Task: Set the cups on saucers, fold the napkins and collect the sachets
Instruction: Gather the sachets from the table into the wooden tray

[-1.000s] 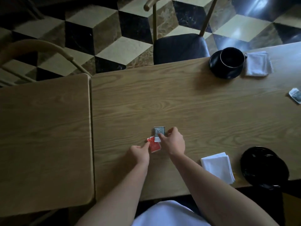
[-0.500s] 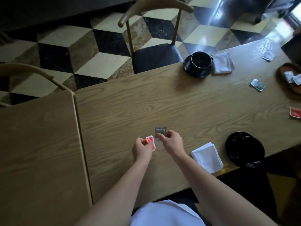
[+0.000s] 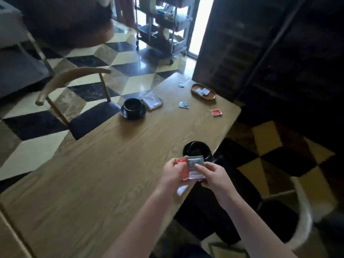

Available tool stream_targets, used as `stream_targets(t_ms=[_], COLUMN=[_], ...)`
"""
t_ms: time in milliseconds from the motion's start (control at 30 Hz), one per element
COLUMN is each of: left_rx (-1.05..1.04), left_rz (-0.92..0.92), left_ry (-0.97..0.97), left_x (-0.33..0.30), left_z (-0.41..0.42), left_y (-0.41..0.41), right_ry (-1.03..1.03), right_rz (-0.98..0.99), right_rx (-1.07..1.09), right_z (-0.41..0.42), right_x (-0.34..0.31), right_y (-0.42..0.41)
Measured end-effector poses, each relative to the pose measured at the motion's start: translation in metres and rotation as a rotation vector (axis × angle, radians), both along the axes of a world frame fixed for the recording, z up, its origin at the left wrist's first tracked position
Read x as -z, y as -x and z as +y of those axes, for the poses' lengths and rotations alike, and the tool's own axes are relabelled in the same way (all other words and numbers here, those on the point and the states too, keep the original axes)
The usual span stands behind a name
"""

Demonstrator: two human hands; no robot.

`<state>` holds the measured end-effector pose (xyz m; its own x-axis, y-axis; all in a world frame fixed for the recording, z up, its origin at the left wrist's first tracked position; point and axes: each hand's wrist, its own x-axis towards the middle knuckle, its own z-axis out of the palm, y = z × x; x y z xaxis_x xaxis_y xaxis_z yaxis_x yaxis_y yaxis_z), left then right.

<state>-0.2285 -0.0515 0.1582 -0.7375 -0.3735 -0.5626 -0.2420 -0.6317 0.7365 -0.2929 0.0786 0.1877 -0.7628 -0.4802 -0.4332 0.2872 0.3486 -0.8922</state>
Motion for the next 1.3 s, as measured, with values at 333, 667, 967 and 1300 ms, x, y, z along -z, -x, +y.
stream_targets(t_ms=[333,667,967,1300], left_rx=[0.432,0.718,0.769,0.774], left_rz=[0.222,0.252,0.147,0.152], left_ry=[0.117,0.08,0.047,0.065], left_x=[-0.025,-0.034,-0.035,-0.014], left_z=[0.183,0.487,0.622,0.657], left_y=[0.076,0.14,0.201,0.331], right_ry=[-0.005,-0.036,-0.127,-0.166], right_rz=[0.277,0.282,0.251,0.156], right_rx=[0.359,0.597,0.558,0.515], right_z=[0.207,0.513,0.66,0.688], right_x=[-0.026,-0.015,-0.021,-0.015], right_y=[0.033,0.071,0.122,0.256])
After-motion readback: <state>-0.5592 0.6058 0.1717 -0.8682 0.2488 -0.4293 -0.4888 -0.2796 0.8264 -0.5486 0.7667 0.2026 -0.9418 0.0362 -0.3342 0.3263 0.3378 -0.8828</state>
